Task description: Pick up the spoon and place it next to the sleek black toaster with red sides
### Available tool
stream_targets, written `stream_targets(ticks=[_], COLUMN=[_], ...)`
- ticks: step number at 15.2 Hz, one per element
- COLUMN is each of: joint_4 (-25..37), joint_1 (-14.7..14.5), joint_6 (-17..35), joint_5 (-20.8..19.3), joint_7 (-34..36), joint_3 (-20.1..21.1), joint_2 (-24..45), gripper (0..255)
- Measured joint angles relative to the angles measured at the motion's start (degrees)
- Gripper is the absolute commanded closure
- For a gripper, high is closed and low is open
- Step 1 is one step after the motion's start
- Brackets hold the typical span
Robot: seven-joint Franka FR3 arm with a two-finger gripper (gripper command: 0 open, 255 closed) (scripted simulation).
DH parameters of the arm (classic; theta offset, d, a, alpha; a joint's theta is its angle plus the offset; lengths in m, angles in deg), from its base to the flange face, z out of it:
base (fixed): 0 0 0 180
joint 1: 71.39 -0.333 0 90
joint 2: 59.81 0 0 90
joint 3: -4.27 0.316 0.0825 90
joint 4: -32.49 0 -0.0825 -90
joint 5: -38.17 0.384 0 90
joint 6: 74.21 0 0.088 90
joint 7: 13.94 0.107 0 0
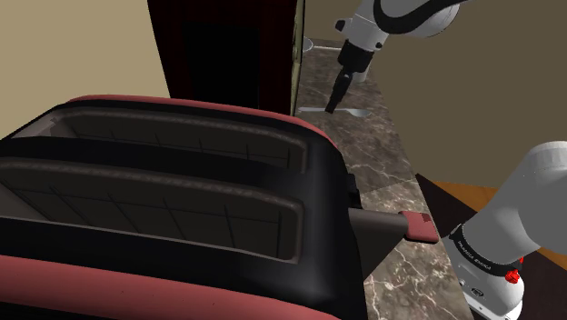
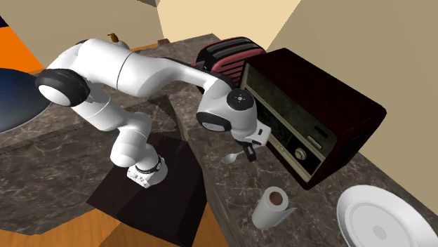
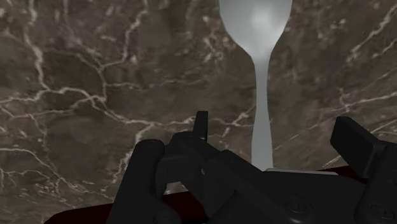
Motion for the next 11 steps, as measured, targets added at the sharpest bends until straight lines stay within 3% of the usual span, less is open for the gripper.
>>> stream_targets(ticks=[7,8,11], joint_4=[-0.54,-0.54,-0.54], joint_1=[-0.14,-0.14,-0.14], joint_6=[1.03,1.03,1.03], joint_5=[0.20,0.20,0.20], joint_7=[-0.04,-0.04,-0.04], joint_3=[0.12,0.12,0.12], joint_2=[0.44,0.44,0.44], gripper=[0,255,255])
